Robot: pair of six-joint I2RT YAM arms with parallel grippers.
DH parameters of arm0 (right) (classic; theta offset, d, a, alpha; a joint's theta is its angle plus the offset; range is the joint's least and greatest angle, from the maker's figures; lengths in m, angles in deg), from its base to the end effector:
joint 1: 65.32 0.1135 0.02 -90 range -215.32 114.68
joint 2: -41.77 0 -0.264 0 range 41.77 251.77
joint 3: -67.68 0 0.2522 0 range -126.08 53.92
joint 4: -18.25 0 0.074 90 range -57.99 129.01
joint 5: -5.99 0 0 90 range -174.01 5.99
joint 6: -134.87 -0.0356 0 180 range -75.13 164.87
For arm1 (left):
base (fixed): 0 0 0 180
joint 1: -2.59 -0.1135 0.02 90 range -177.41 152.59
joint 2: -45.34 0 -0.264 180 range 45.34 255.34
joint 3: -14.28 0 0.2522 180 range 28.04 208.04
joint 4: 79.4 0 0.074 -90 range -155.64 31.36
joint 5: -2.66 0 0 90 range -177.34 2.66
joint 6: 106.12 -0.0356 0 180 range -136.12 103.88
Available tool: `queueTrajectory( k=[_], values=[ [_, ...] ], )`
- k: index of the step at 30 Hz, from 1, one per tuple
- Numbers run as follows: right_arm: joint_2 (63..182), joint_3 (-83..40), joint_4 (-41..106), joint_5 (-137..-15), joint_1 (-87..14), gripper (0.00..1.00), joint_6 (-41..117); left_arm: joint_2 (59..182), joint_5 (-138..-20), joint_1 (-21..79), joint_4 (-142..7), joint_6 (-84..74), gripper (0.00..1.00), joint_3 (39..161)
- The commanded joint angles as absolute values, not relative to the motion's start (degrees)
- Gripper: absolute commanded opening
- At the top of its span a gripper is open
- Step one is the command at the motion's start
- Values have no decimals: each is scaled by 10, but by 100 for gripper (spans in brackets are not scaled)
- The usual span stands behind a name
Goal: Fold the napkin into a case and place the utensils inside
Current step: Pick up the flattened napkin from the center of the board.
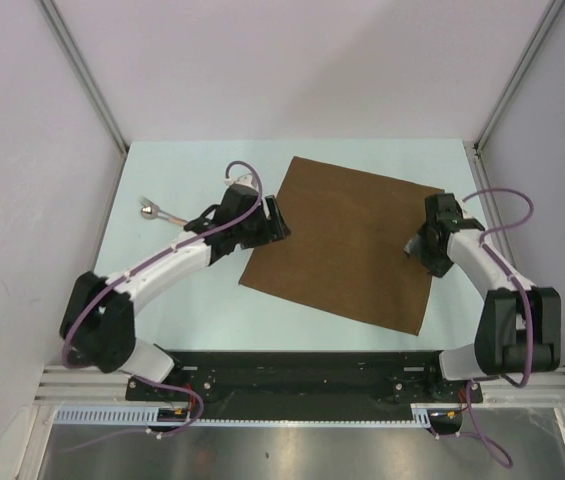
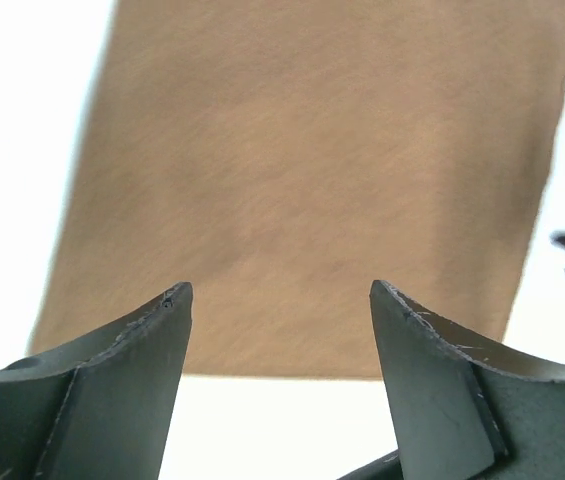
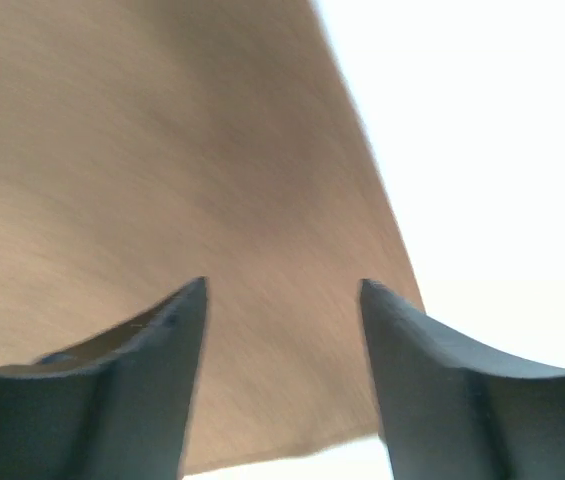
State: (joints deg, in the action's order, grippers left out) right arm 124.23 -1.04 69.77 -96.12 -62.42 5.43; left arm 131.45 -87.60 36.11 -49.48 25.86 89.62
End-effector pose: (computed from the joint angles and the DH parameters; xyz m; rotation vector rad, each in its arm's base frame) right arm 0.2759 0.0065 0.2165 0.8941 2.5104 -0.0525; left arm 0.2777 -0.1837 0.2583 -0.1777 2.3691 -0.6633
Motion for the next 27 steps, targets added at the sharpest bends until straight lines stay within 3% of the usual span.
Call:
queueTrajectory(
  k=[1,6,11,20,25,27],
  values=[
    [1176,86,859,-965,-620,62,-78,1240,-928,358,-416,268,75,804],
    [1044,194,867,-957,-616,56,-147,1183,-942,357,-454,292,70,725],
    [973,221,869,-987,-622,53,-154,1179,-947,352,-455,291,68,712],
    [998,277,791,-933,-603,36,-162,1164,-952,324,-452,290,66,698],
    [1029,266,785,-953,-586,35,-165,1163,-954,313,-449,290,71,696],
    [1038,263,792,-955,-579,23,-168,1163,-950,310,-448,291,73,695]
  ],
)
